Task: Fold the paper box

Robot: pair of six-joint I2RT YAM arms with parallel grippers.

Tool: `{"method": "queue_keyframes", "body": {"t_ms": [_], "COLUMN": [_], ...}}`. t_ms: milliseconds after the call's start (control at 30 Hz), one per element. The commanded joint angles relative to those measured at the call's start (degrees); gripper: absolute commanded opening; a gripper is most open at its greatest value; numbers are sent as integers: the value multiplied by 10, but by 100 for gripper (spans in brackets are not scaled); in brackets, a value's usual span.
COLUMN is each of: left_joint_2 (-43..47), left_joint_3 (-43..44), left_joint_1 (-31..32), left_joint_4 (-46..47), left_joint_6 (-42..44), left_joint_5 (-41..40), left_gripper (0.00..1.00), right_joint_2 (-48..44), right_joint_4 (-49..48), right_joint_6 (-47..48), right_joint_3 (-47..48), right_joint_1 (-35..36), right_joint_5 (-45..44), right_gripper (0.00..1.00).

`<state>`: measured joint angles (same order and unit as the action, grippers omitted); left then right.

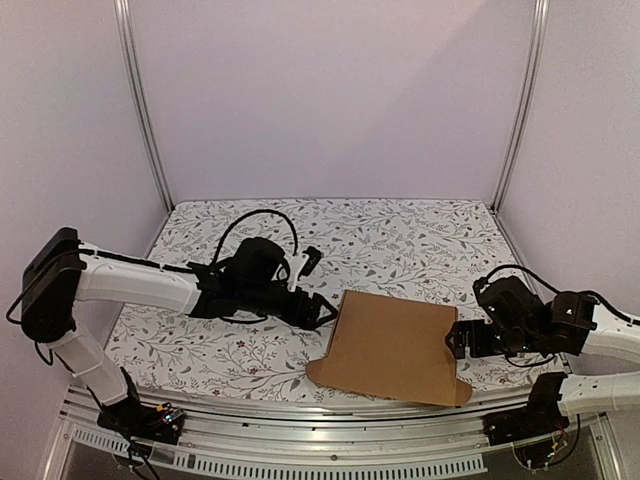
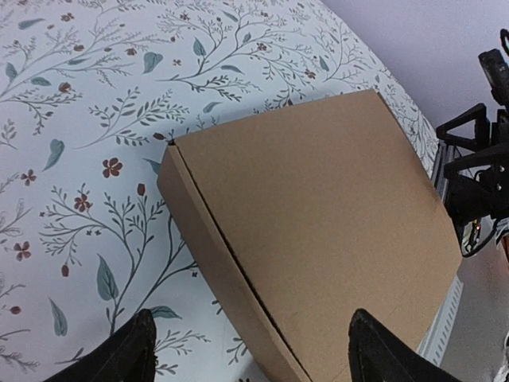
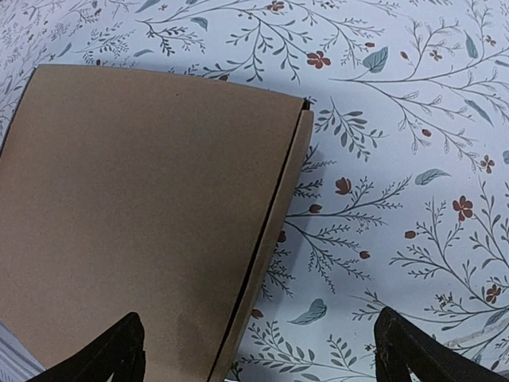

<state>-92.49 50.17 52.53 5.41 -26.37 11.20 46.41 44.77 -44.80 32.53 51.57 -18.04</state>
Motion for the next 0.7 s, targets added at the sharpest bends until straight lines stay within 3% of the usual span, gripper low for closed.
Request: {"method": "queue_keyframes", "body": {"t_ms": [0, 333, 667], "left_joint_2": [-41, -98, -98], "left_joint_3": [30, 52, 35], "left_joint_1": [-13, -16, -19], "left_joint_4": [4, -2, -15], "left_joint_6": [-30, -67, -79], "left_joint_5": [60, 103, 98], "left_gripper": [82, 78, 72], "right_joint_2": [19, 86, 208], "right_joint_4": [-43, -197, -287], "right_joint_6": [-43, -54, -25], "right_joint_3": [-24, -65, -22], "right_joint_1": [-27, -60, -61], "right_joint_5": [60, 158, 214], "right_gripper": [99, 99, 86]}}
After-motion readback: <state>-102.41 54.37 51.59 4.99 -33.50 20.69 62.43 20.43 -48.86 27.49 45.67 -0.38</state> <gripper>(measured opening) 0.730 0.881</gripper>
